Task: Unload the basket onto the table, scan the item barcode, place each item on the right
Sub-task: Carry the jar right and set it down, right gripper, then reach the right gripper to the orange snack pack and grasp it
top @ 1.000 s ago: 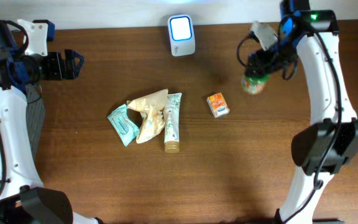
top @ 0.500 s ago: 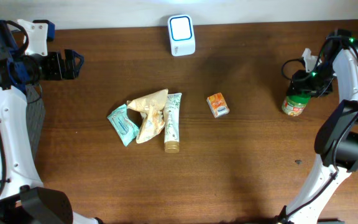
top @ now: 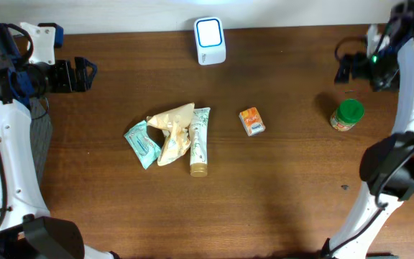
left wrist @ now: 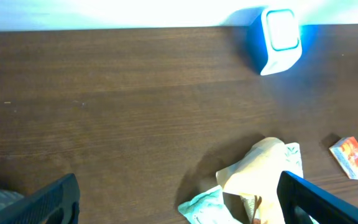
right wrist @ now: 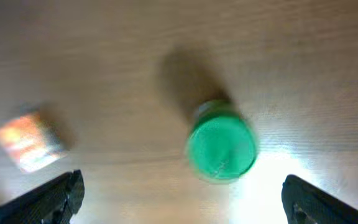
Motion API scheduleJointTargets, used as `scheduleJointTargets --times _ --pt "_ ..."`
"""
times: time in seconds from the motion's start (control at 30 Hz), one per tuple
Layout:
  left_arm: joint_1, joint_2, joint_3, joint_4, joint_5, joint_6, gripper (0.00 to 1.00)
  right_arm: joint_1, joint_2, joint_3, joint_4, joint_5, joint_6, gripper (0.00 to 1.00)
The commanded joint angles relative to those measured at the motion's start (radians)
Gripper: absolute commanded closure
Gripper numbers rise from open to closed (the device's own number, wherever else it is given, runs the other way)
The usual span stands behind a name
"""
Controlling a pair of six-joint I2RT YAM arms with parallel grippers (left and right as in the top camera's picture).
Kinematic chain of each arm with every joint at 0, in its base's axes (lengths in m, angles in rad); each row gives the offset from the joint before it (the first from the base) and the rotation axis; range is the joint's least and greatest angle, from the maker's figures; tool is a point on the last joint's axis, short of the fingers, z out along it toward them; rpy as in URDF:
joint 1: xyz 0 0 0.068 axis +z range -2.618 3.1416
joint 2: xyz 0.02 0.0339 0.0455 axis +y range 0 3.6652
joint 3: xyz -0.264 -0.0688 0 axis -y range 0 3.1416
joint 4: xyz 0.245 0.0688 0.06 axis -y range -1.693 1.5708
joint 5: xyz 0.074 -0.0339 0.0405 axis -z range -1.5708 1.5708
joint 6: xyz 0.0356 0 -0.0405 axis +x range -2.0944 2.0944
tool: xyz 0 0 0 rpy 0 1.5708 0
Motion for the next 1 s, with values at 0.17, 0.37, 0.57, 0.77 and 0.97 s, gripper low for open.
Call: scheduleJointTargets --times 0.17,0.37,0.57,0.77,0.97 --pt "0.000 0.001 0.011 0.001 0.010 -0.010 0.01 0.247 -0.003 -0.146 0.050 -0.133 0.064 0.27" --pt "0.000 0.001 0.011 0.001 0.010 -0.010 0.01 0.330 -0.003 -0.551 0.339 -0.261 0.015 0.29" --pt "0.000 0.001 0.011 0.001 0.010 -0.010 0.01 0.404 -0.003 -0.716 0.529 -0.381 0.021 0.51" --pt "0.000 0.001 0.011 0.001 0.010 -0.010 0.01 0.541 -0.003 -0.713 0.571 -0.336 0.083 0.56" --pt "0.000 0.001 0.011 0.001 0.010 -0.010 0.01 0.544 -0.003 -0.581 0.549 -0.269 0.114 0.58"
